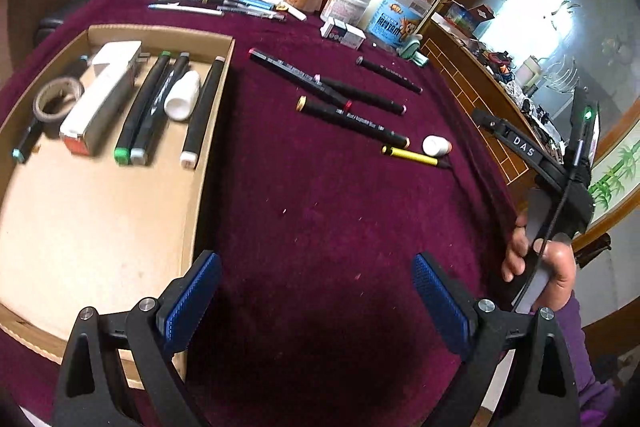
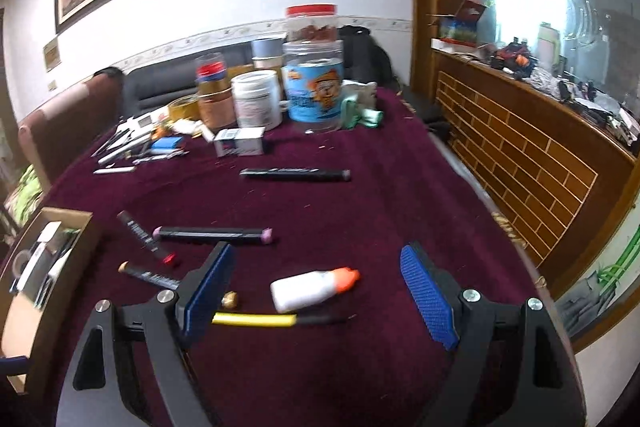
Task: Organize rigid objects
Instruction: 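Grasp the black red-capped marker with the right tool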
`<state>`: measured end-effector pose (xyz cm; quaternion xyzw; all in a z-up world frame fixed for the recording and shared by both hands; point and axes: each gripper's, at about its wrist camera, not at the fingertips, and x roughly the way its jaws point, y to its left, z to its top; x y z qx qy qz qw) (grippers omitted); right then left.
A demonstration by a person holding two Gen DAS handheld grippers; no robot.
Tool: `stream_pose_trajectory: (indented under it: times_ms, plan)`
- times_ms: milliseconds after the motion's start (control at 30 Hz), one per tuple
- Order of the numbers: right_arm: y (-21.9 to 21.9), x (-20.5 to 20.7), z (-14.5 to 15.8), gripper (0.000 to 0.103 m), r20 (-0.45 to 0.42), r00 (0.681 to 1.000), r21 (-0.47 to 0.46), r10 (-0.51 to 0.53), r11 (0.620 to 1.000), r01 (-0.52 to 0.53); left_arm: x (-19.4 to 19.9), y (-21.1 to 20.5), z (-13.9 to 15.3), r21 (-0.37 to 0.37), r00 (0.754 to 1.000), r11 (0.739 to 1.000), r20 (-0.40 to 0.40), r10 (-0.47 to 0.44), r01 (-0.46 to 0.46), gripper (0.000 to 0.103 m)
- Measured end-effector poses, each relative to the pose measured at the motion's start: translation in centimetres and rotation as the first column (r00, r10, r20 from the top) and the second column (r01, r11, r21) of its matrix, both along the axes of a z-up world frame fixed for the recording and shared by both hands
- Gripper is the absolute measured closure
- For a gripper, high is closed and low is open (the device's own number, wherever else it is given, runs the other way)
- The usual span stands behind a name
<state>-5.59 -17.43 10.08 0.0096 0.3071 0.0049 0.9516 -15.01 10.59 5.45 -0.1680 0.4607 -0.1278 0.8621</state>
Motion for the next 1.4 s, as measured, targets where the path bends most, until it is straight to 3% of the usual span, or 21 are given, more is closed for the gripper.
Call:
stream_pose_trajectory:
  times_ms: [333, 467, 600, 867, 1067, 1200, 1267, 1400]
  plan:
    - [6.5, 0.4, -1.1, 0.019, -0.023, 0.992, -0.031, 0.125, 0.992, -0.126, -1.4, -0.4, 0.0, 0.018, 0.995, 0.998, 0.080, -0.066, 0.064, 0.005]
    - [7.6, 0.2, -1.3, 0.019, -0.020, 0.988, -0.020, 0.155, 0.988, -0.155, -1.8, -1.6, 1.0, 0.040, 0.982, 0.992, 0.141, -0.123, 0.118, 0.005]
    - [7.4, 0.5, -1.7, 0.019, -0.036, 0.986, -0.035, 0.162, 0.986, -0.163, -1.8, -2.4, 1.1, 0.071, 0.975, 0.986, 0.154, -0.162, 0.153, 0.005]
    - [7.5, 2.8, -1.4, 0.019, -0.091, 0.976, 0.018, 0.198, 0.980, -0.197, -1.3, -0.8, 1.3, 0.035, 0.987, 0.996, 0.136, -0.087, 0.083, 0.005]
    - [11.8, 5.2, -1.7, 0.019, -0.174, 0.926, 0.003, 0.335, 0.940, -0.340, -1.2, -0.2, 0.7, -0.008, 0.991, 0.998, 0.115, -0.067, 0.068, 0.005]
    - [15.5, 8.0, -2.9, 0.019, -0.259, 0.866, -0.009, 0.427, 0.896, -0.444, -1.5, -0.1, 0.6, -0.006, 0.991, 0.997, 0.114, -0.074, 0.075, 0.005]
    - [16.4, 9.6, -3.7, 0.027, -0.307, 0.854, -0.013, 0.421, 0.895, -0.446, -1.6, 0.2, 0.6, -0.004, 0.990, 0.997, 0.122, -0.072, 0.073, 0.005]
    - [17.1, 12.1, -5.5, 0.063, -0.407, 0.818, 0.000, 0.406, 0.896, -0.445, -1.4, 0.6, 0.6, -0.024, 0.989, 0.997, 0.130, -0.065, 0.069, 0.005]
